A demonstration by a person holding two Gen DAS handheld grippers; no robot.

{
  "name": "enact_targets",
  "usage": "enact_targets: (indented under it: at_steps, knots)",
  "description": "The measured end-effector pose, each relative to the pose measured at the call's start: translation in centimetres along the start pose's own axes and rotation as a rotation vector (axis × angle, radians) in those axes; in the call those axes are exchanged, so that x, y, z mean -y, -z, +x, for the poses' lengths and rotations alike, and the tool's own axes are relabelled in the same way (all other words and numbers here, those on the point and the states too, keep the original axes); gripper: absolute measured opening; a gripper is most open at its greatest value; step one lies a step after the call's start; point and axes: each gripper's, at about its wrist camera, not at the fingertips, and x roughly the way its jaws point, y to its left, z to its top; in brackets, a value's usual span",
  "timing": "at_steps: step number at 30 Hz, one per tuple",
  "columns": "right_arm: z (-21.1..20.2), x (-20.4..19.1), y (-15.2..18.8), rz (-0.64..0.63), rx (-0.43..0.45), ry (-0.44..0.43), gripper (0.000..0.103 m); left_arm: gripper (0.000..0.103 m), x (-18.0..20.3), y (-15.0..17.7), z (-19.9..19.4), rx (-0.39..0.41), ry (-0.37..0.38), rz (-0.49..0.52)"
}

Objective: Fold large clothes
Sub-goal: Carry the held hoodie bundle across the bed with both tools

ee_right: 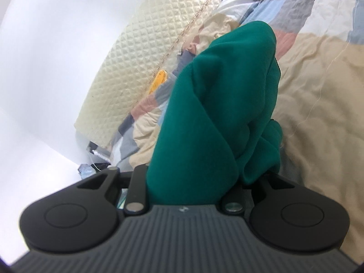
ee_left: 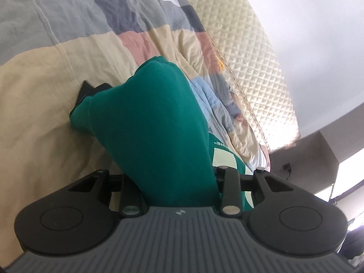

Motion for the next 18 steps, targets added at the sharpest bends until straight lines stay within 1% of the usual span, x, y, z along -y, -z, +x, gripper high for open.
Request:
enact_targets:
  at_steps: [3,6,9,13,15,18]
  knots:
    - [-0.7,-0.4,-1.4,-0.003,0.016,-0.033,0.033,0.040,1.3,0.2,-1.0,-0.010,0.020,0.010]
    - [-1.1,-0.7,-3.3,-0.016,0.027,-0.068,0.033,0.040,3.5,0.0,-0.9,-0.003,0.041,0.040]
    - [-1.4,-1.3,-5.6,-0.043,0.040,-0.102,0.033,0.040,6.3,-0.5,0.2,0.008,0.055,0.064]
    - [-1.1,-1.3,-9.5,-0.036,0.080,-0.143,0.033,0.040,11.7,-1.4,2.9,0.030,0.075,0.113]
    - [-0.7,-1.0,-11.8,-0.024,0.103,-0.154,0.033,0.040,14.6,-1.9,4.8,0.028,0.084,0.145]
    - [-0.2,-0.8,-15.9,-0.013,0.132,-0.159,0.033,0.040,20.0,-2.8,8.3,0.015,0.092,0.220]
